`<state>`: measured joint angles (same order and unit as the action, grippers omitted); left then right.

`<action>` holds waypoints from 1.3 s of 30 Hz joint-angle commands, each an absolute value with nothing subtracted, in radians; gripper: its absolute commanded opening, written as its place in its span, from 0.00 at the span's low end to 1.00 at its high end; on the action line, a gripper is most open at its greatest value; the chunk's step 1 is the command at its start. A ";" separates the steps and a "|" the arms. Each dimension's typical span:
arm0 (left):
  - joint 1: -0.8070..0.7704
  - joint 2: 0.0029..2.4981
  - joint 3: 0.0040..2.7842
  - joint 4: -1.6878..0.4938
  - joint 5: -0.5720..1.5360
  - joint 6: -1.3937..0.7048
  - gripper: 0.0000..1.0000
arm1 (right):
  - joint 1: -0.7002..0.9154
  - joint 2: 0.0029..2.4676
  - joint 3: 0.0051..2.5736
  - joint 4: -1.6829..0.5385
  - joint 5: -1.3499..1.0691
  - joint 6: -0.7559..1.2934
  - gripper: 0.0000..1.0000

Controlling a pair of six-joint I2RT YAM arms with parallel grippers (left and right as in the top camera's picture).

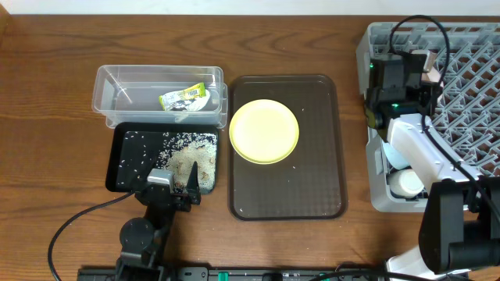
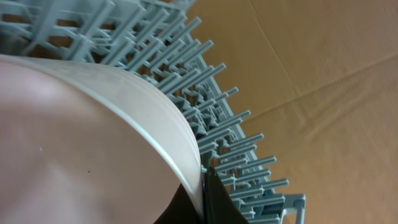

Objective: Sort waste into correct bins and load items into the dishwasher rack
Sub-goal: 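Carry the pink bowl into the dish rack and release, then grasp the edge of the yellow plate with the right gripper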

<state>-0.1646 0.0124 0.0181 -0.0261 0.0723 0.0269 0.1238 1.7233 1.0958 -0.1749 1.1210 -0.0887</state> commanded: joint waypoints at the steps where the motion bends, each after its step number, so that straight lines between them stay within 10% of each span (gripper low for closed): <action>1: -0.160 0.011 0.004 -0.063 0.086 0.033 0.91 | 0.152 1.747 1.098 -0.179 1.104 -0.133 0.01; 10: -0.160 0.011 0.004 -0.063 0.086 0.033 0.91 | 0.139 1.747 1.098 0.125 1.261 -0.466 0.01; 30: -0.160 0.011 0.004 -0.063 0.086 0.033 0.91 | 0.190 1.851 1.097 -0.061 1.213 -0.320 0.01; 39: -0.160 0.011 0.004 -0.063 0.086 0.033 0.91 | 0.304 1.845 1.098 -0.179 1.215 -0.233 0.27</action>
<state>-0.1646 0.0124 0.0181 -0.0261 0.0723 0.0269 0.2668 1.8381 1.1076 -0.1566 1.2457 -0.2947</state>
